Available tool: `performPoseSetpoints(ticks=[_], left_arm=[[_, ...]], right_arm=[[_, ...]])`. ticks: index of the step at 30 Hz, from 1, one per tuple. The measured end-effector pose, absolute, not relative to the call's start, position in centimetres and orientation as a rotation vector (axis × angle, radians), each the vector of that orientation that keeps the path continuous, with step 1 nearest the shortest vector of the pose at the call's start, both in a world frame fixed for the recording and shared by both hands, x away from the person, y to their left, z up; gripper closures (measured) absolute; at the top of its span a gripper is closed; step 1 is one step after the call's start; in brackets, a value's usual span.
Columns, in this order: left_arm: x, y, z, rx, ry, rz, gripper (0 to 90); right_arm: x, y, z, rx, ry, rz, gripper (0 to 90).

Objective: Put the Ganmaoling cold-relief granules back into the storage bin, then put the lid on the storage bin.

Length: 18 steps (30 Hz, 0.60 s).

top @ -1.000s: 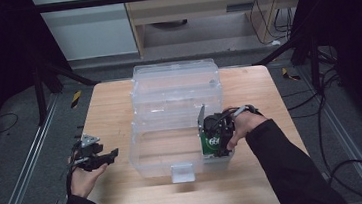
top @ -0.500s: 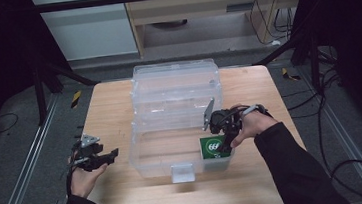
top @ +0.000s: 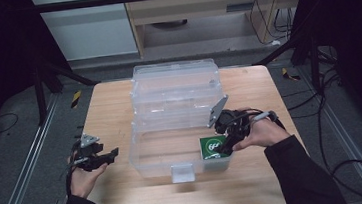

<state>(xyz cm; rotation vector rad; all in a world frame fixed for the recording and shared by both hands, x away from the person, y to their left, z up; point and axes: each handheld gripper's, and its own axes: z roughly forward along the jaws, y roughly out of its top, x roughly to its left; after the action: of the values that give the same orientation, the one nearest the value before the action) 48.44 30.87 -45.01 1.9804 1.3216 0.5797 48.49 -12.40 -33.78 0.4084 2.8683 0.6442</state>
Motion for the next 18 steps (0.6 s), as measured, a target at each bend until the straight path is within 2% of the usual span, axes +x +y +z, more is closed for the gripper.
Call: performPoseSetpoints(ticks=[18], left_arm=[[48.5, 31.0, -44.9, 1.98, 1.321, 0.588, 33.9]], right_arm=[[47.5, -9.7, -35.2, 0.371, 2.897, 0.716, 28.7]])
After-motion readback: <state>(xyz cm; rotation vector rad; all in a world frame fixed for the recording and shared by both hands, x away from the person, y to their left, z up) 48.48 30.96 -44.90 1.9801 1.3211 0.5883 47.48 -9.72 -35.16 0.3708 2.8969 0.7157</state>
